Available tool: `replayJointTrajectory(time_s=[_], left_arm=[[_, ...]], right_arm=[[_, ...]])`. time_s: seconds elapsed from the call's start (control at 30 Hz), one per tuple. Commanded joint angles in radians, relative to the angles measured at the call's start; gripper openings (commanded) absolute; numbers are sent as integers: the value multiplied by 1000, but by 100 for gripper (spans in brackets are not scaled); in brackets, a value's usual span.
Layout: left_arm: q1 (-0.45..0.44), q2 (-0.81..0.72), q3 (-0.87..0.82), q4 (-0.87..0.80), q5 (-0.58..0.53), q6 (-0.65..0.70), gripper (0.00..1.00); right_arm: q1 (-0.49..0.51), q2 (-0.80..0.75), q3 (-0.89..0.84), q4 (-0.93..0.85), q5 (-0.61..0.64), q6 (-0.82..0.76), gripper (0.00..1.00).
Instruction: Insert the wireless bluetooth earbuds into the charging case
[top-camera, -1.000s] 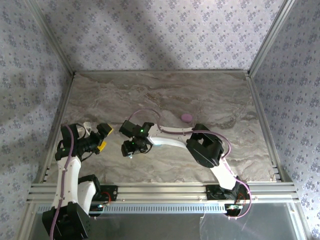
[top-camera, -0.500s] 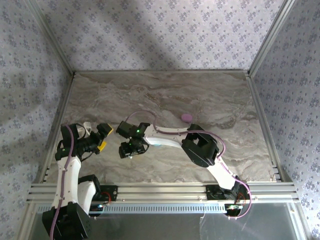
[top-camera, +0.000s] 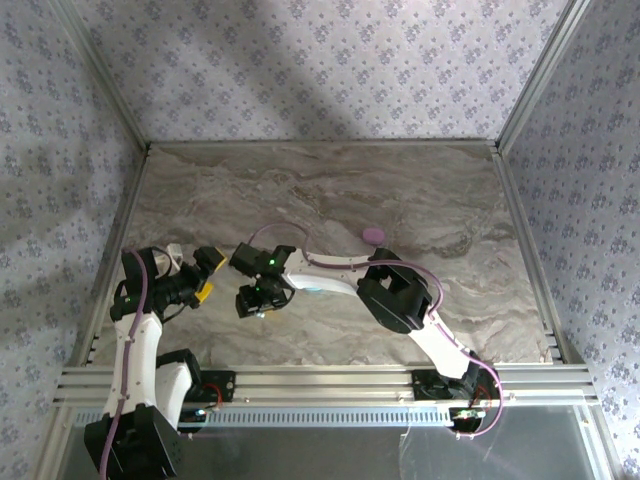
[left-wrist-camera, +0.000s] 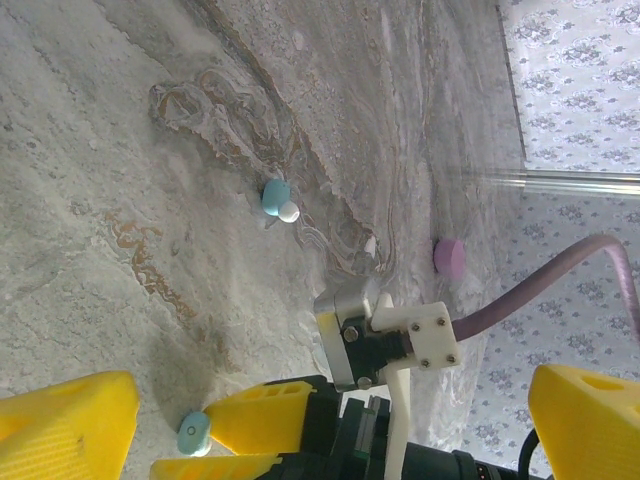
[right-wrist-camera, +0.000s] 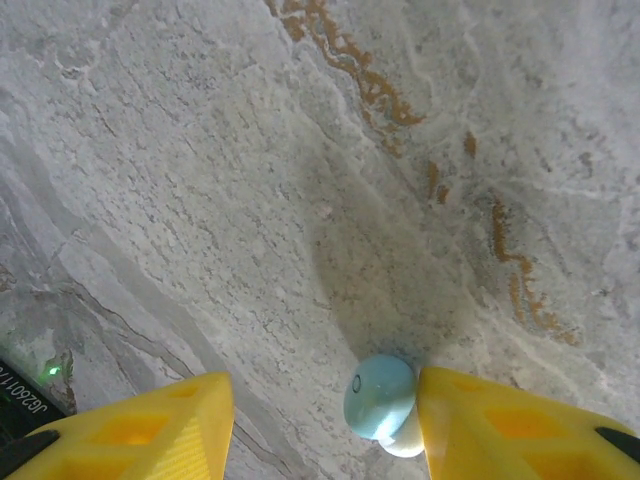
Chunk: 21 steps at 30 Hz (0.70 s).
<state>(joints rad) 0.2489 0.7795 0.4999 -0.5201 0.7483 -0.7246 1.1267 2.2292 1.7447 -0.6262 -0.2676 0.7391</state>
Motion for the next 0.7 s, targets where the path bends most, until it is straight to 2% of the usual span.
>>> replayJointTrajectory(time_s=[0.0, 0.5, 0.6, 0.67], left_arm=[[8, -15, -6, 1, 26, 9, 100], [10, -4, 60, -40, 11, 27, 100], [26, 16, 111, -64, 20, 45, 100], [43, 33, 162, -102, 21, 75, 100]], right_arm=[[2, 15, 46, -62, -11, -31, 53], [6, 49, 142, -156, 29, -97, 53], [16, 46, 171, -200, 88, -103, 52], [28, 43, 203, -245, 155, -104, 46]])
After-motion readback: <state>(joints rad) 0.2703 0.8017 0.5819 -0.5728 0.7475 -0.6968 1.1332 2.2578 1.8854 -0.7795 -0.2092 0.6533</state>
